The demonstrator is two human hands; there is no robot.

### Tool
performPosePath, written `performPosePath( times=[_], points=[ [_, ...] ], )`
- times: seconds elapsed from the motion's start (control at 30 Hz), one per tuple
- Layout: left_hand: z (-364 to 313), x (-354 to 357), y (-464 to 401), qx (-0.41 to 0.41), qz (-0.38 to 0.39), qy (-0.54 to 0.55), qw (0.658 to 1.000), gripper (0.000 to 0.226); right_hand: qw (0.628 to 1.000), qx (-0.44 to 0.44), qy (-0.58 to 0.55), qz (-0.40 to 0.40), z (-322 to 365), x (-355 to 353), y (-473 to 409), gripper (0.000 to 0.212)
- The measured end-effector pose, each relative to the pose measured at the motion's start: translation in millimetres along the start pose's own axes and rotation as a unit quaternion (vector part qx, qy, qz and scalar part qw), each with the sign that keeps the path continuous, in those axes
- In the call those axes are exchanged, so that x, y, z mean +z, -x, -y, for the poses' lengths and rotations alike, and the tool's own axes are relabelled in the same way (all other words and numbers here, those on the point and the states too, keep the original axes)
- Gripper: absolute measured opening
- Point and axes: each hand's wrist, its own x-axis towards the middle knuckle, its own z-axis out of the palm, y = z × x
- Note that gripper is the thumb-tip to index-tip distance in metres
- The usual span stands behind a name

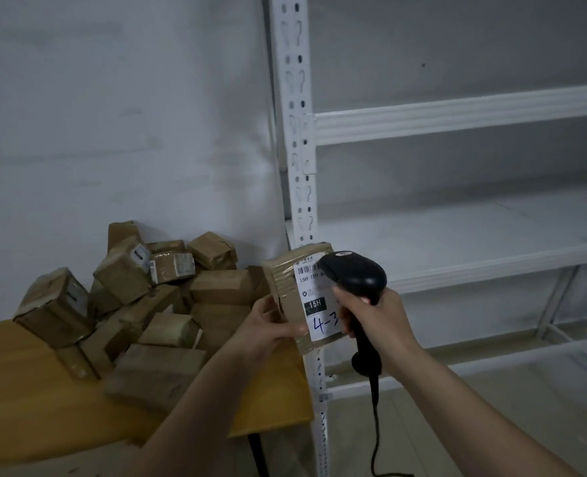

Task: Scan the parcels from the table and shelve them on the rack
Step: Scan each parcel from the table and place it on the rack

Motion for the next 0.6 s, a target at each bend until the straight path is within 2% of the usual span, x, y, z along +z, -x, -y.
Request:
performPosePath(
  times=[0.07,0.23,0.4,0.6],
  points=[
    [-5.6,20.1,-0.6,0.005,-0.016,0.005,1.0,0.097,1.0,-0.003,-0.004,-0.005,10.2,-20.7,9.1,0.02],
    [-27.6,59.2,-3.6,0.028,-0.03,0.035,0.999,0.086,1.0,-0.016,0.007,-0.012,29.3,-54.7,23.3,0.02],
    [-45.1,79.3,-14.8,0.032,0.004,0.045,0.998,0.102,0.999,-0.037,-0.006,-0.016,41.4,-71.4,35.0,0.016],
    [-52.4,94.7,-20.7,0.033,0.027,0.046,0.998,0.089,0.998,-0.059,0.016,-0.014,48.1,-83.4,41.7,0.016]
  ],
)
